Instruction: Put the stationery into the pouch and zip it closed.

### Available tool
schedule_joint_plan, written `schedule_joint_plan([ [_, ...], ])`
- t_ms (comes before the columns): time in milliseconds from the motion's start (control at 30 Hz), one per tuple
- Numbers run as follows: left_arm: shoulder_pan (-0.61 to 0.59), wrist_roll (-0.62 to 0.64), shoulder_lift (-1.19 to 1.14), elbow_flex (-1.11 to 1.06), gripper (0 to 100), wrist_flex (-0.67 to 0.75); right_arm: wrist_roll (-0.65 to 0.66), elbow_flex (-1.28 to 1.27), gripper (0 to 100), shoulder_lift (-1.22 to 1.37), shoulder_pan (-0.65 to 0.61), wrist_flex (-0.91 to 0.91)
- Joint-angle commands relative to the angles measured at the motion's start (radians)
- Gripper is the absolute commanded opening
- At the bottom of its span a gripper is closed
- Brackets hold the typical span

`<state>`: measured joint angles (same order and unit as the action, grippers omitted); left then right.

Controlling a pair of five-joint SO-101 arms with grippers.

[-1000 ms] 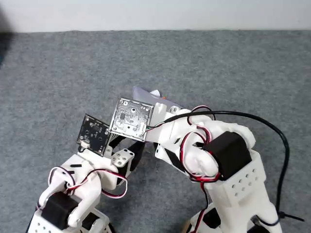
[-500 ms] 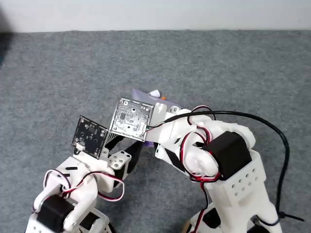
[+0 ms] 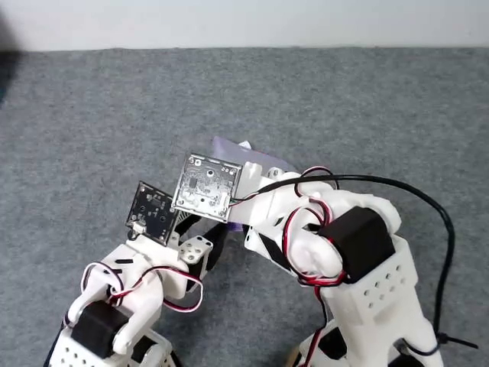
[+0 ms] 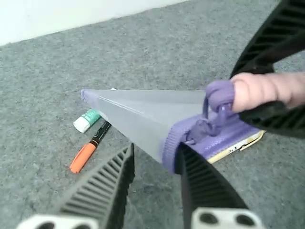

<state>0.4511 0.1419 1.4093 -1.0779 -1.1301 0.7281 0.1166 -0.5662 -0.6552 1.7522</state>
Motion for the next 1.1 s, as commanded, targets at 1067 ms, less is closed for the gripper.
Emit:
schedule_joint_plan([
  [1067, -0.014, -0.114, -0.008, -0.005, 1, -0.041, -0.006, -0.428, 0.8, -0.659, 0.464, 0.039],
])
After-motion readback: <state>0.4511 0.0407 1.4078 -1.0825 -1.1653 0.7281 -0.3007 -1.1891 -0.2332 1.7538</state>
